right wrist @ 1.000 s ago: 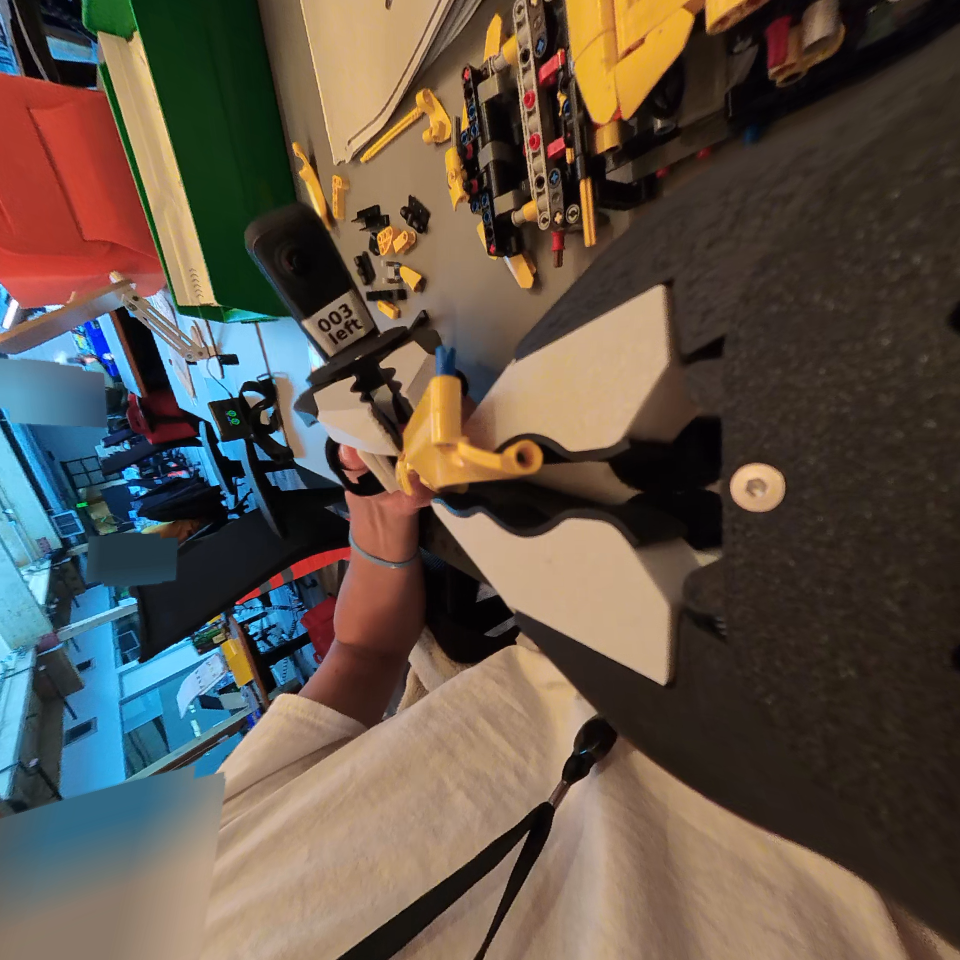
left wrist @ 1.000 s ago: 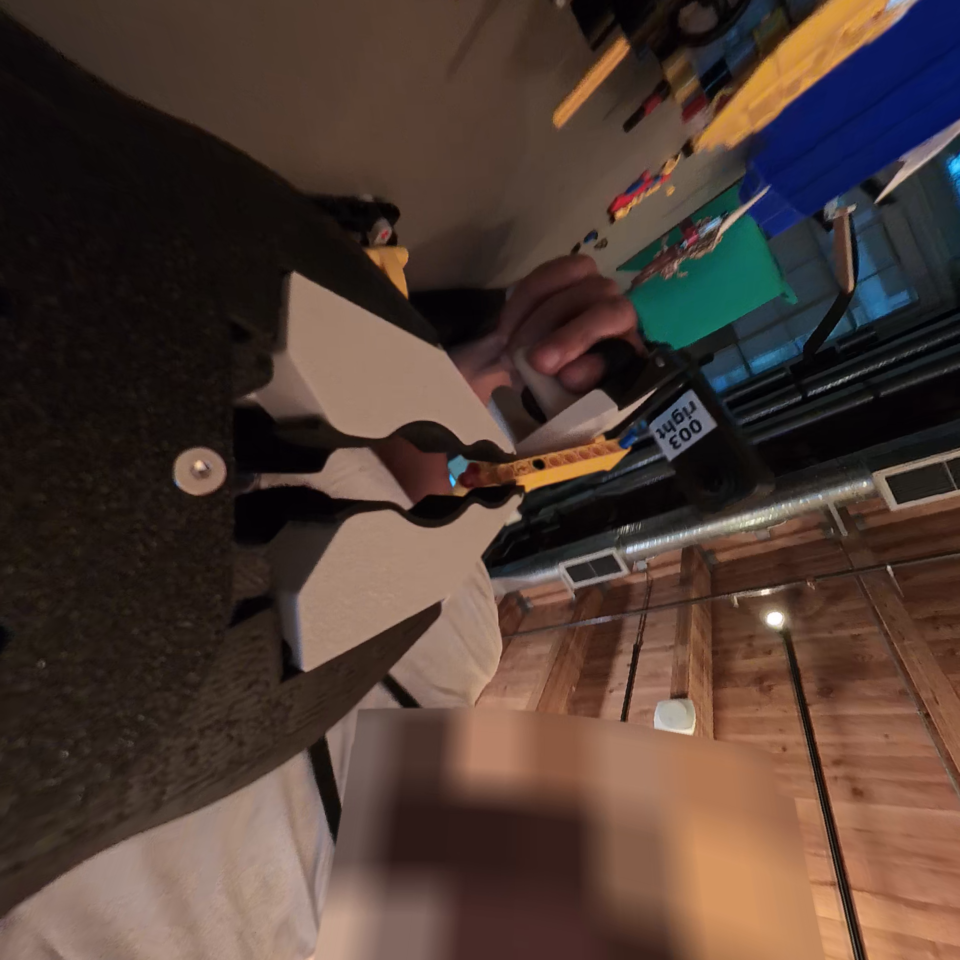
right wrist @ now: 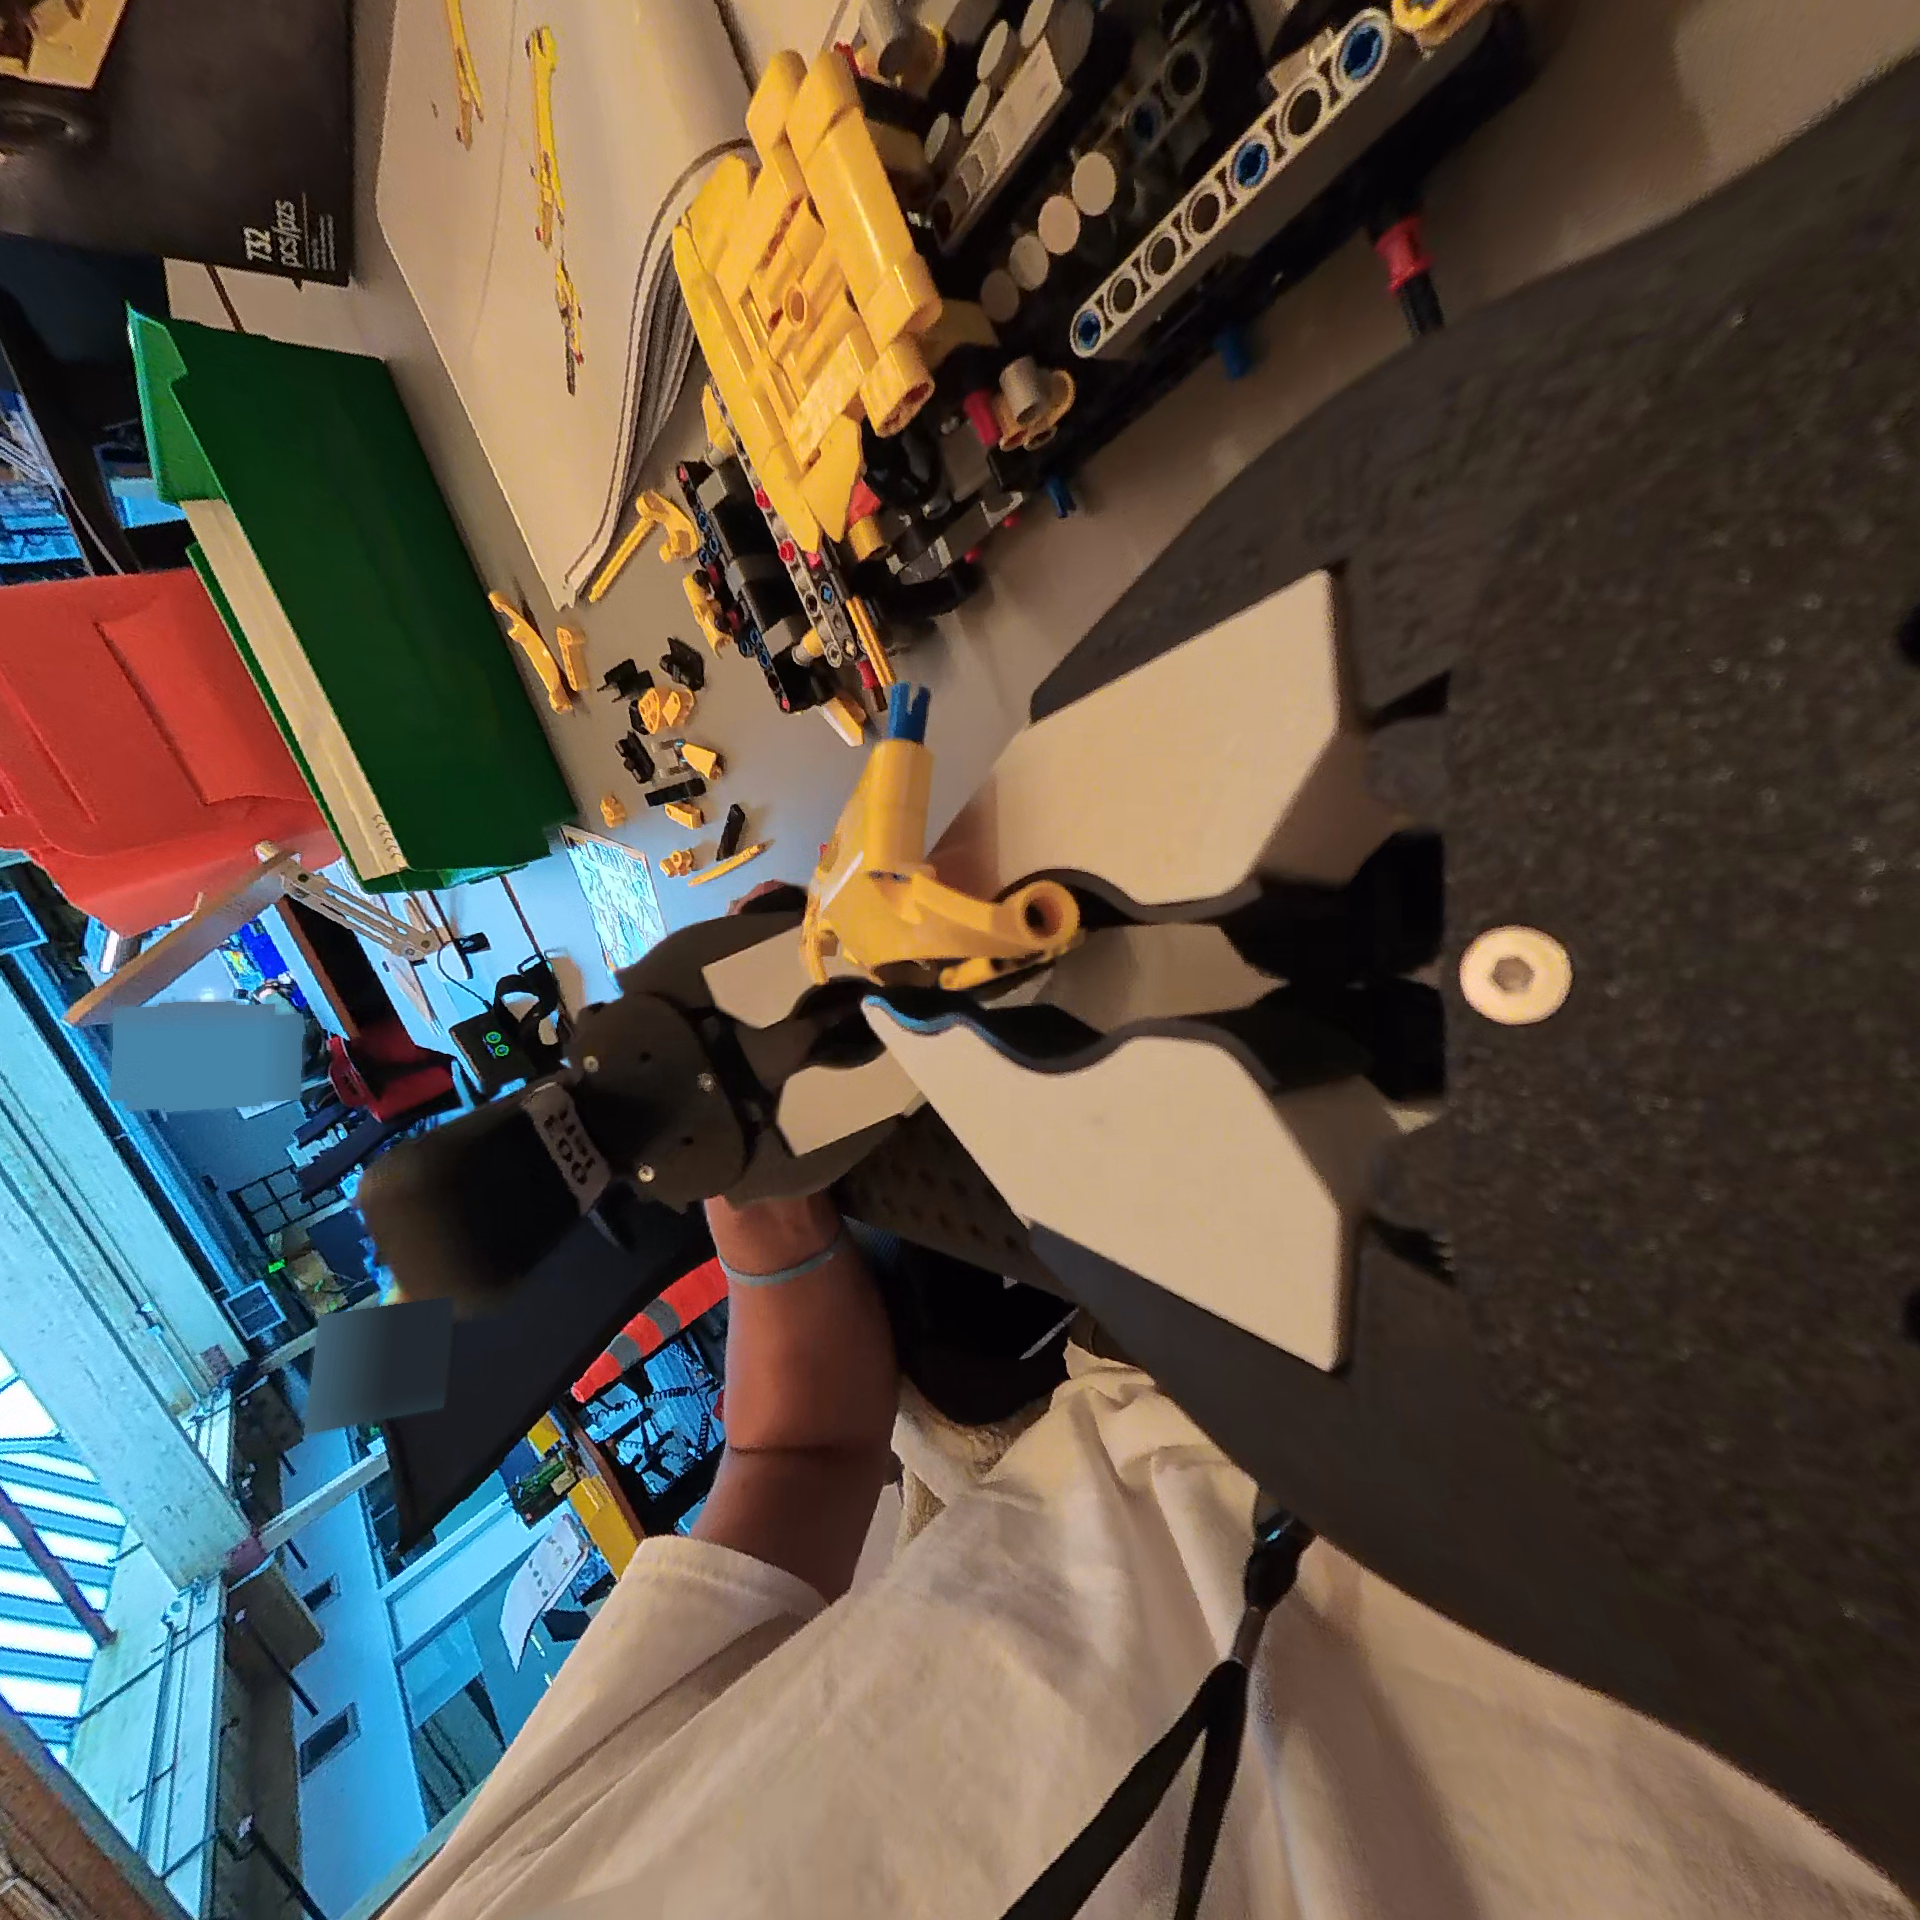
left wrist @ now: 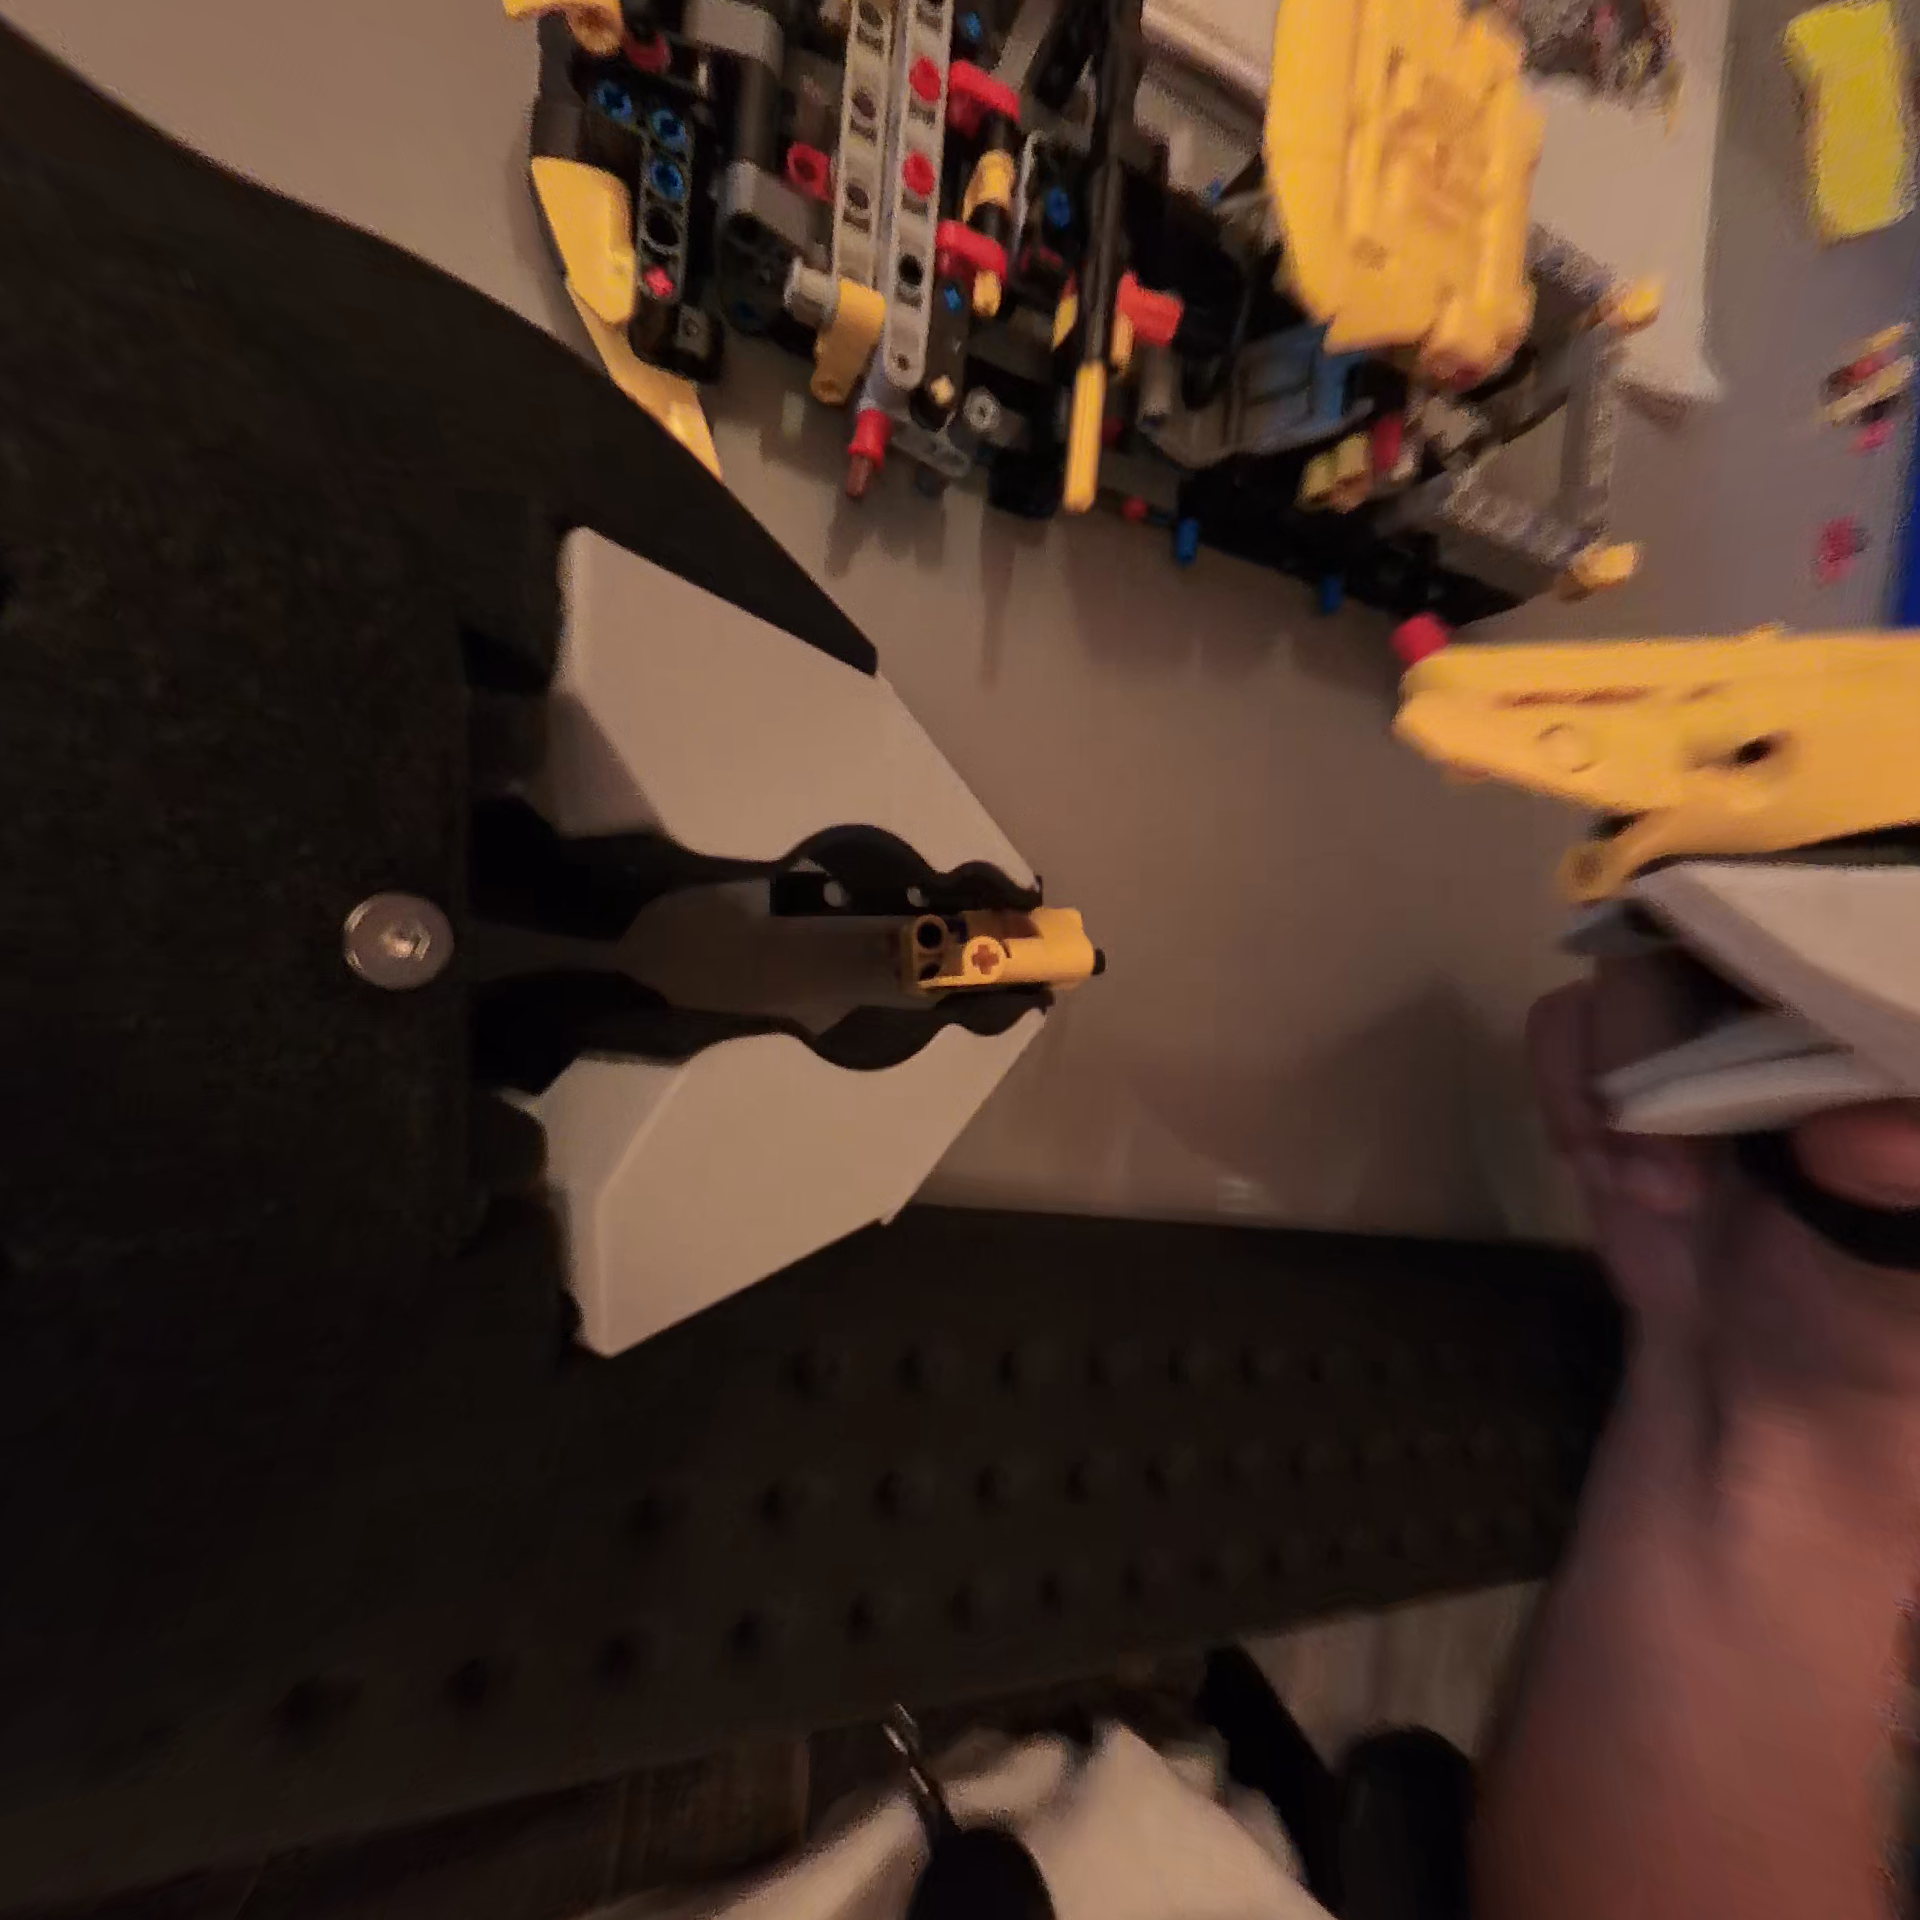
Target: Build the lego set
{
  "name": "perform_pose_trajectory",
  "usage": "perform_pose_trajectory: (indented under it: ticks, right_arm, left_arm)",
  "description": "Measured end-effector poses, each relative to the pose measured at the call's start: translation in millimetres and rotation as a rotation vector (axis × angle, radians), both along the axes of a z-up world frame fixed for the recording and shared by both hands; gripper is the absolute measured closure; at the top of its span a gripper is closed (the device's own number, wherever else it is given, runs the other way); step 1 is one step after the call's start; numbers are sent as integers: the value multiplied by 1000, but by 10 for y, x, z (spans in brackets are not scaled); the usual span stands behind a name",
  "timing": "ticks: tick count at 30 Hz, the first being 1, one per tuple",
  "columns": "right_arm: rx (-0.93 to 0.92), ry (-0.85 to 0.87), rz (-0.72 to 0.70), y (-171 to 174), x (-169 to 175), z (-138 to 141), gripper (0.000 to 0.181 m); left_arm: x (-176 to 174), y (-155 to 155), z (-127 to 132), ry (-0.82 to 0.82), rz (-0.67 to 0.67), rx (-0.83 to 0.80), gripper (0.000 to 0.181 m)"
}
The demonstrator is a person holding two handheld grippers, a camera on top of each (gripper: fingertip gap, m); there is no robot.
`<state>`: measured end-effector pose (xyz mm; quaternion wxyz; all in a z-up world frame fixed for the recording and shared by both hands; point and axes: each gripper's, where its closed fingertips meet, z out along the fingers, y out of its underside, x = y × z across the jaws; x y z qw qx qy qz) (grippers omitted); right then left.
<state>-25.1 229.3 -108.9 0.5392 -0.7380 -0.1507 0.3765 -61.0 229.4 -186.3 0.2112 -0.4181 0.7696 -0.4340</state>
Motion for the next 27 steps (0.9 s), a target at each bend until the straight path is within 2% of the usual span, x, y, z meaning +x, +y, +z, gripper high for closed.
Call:
perform_pose_trajectory:
  ticks: [1,3,4,9,13,22,27]
  right_arm:
    - [6,5,-6,7,0,10,177]
    - [28,40,-24,43,-17,72,177]
    - [31,77,-19,63,-47,104,177]
    - [11,224,19,212,-173,199,178]
    - [-22,199,83,251,-303,152,178]
    - [-60,147,93,242,-313,29,177]
    - [-106,25,140,229,-337,-127,177]
  left_arm:
    - [15,0,152,-41,14,-87,166]
    - [28,4,499,-84,27,-365,166]
    - [51,53,591,-94,51,-454,167]
    - [71,152,766,-101,80,-651,167]
    - [55,127,748,-78,65,-674,166]
    - [50,85,660,-27,60,-648,166]
    - [47,74,487,14,65,-520,166]
